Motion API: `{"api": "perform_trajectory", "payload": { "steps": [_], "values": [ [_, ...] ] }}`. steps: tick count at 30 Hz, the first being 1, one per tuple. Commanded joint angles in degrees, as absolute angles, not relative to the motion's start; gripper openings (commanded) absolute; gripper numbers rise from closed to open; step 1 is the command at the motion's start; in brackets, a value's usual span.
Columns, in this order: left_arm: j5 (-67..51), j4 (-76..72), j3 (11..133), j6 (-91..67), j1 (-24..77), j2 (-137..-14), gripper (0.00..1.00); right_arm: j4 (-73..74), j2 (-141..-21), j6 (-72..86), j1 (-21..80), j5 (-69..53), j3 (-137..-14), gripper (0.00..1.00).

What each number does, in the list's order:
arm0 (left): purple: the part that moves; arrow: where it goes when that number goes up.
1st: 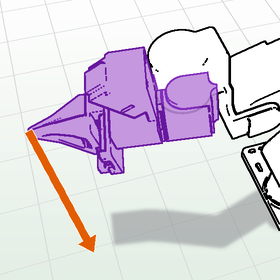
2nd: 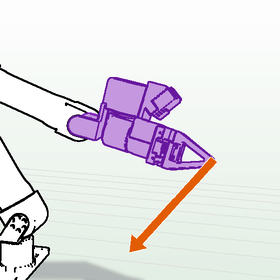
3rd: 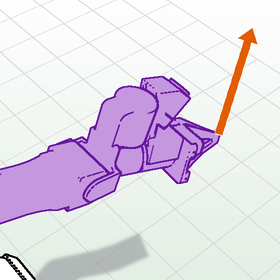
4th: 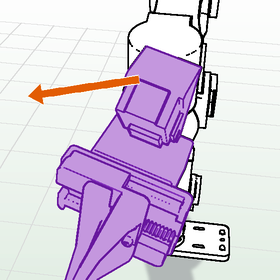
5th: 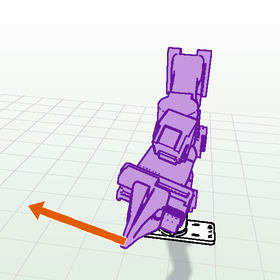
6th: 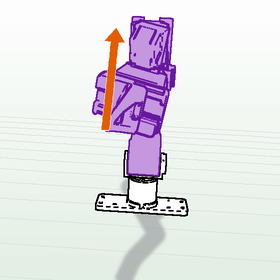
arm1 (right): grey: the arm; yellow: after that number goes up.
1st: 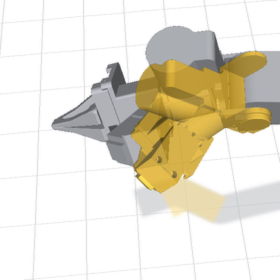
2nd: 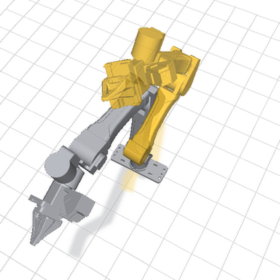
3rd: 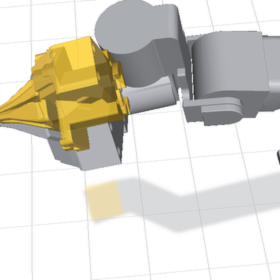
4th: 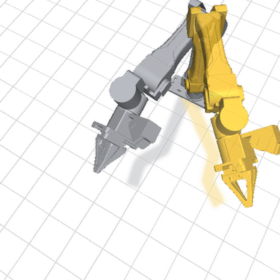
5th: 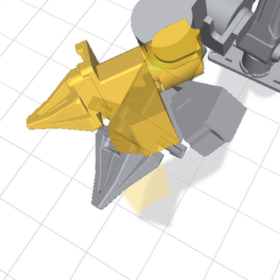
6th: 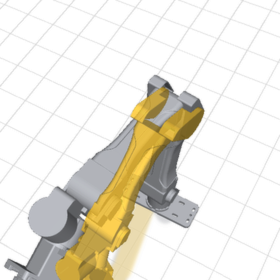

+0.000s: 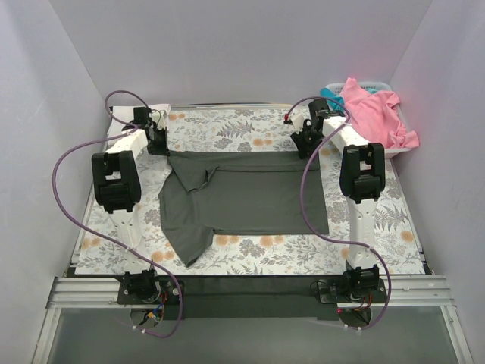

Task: Fold and stack the t-shirts
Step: Fold the tshirt

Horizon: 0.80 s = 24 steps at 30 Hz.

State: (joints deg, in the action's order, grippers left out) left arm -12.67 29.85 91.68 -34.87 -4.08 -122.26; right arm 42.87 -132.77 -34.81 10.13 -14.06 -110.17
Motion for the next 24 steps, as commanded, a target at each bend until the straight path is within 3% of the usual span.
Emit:
{"api": "perform_trajectory", "payload": {
  "steps": [1,6,7,8,10,12,14,17,22,24],
  "values": [
    [-11.78,27.95,98.69,-33.92,-4.66,-125.06,0.00,39.73,-136.93,-34.19,9.23,-8.71,-113.19,0.29],
    [-11.42,28.74,107.56,-33.49,-4.92,-130.33,0.03,37.79,-140.28,-33.05,9.14,-6.15,-121.80,0.33],
    [-12.03,29.96,110.88,-32.96,-5.01,-130.60,0.08,37.53,-139.66,-33.05,9.23,-6.85,-121.90,0.35],
    [-13.52,31.19,112.48,-32.61,-5.27,-130.78,0.22,37.53,-138.61,-32.96,9.23,-7.64,-121.82,0.40],
    [-17.65,34.87,116.08,-31.65,-5.62,-129.73,0.32,37.88,-133.88,-32.52,9.32,-11.31,-119.72,0.45],
    [-19.77,36.12,115.41,-31.03,-5.89,-126.84,0.46,38.14,-126.87,-32.87,9.40,-14.14,-116.38,0.57],
    [-23.81,36.12,109.64,-29.63,-6.24,-119.74,0.56,39.11,-119.23,-34.18,9.49,-18.18,-110.41,0.71],
    [-27.59,36.30,101.63,-27.34,-6.42,-108.66,0.59,41.56,-112.00,-35.50,9.76,-21.96,-102.32,0.78],
    [-34.53,44.44,82.82,-15.06,-6.50,-93.45,0.60,45.87,-98.28,-41.82,11.51,-21.89,-87.56,0.74],
    [-36.65,47.01,74.85,-9.00,-6.50,-86.94,0.60,46.93,-93.72,-43.24,12.39,-20.57,-80.00,0.65]
  ]
}}
